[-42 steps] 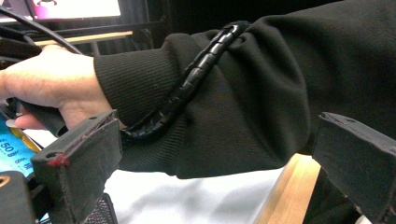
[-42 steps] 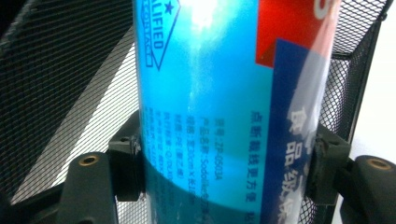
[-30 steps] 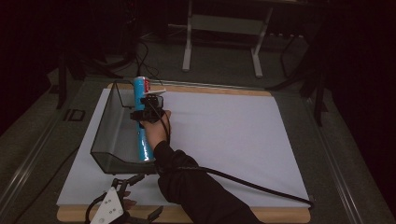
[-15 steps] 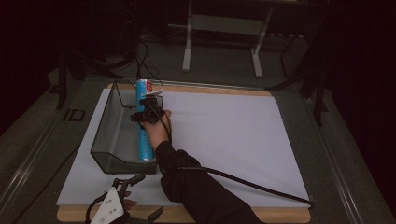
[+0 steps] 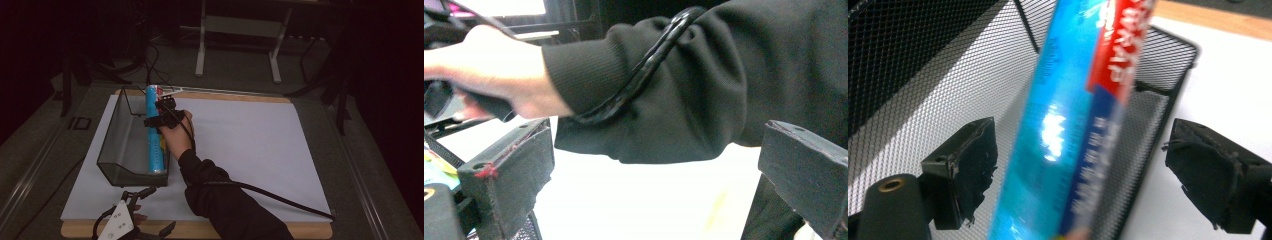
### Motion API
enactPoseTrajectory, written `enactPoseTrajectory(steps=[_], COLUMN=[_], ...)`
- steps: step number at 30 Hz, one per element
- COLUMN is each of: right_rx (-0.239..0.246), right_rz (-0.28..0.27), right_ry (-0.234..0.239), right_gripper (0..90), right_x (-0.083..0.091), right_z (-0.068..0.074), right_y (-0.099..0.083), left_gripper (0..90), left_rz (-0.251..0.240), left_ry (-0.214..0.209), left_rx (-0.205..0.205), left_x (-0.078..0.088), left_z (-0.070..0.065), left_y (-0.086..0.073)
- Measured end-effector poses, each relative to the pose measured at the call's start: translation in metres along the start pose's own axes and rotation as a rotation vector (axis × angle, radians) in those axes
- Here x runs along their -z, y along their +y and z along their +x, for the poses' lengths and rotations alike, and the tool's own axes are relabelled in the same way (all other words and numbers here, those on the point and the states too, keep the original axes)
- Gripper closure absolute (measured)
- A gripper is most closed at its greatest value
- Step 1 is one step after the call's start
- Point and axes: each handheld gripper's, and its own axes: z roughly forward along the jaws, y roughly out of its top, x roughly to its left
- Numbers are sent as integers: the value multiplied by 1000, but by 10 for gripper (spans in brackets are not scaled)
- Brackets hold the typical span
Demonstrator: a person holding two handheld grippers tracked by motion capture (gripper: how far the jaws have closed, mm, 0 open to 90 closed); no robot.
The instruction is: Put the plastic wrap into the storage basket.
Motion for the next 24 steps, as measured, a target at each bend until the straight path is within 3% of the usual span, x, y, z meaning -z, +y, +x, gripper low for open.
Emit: enactPoseTrajectory(steps=[3, 13, 20, 24], right_rx=[-3, 67, 64, 67], right_rz=[-12, -22, -71, -67], right_ry=[5, 31, 30, 23], right_gripper=[134, 140, 151, 151], right_x=[8, 44, 63, 68], right_z=[-6, -37, -55, -67], right_y=[0, -16, -34, -46], left_gripper=[25, 25, 25, 25], left_rz=[2, 9, 14, 16], left_ry=[0, 4, 6, 7], left_rx=[-1, -3, -9, -11], left_x=[0, -1, -3, -3], left_z=[0, -1, -1, -2], left_y=[0, 0, 0, 0])
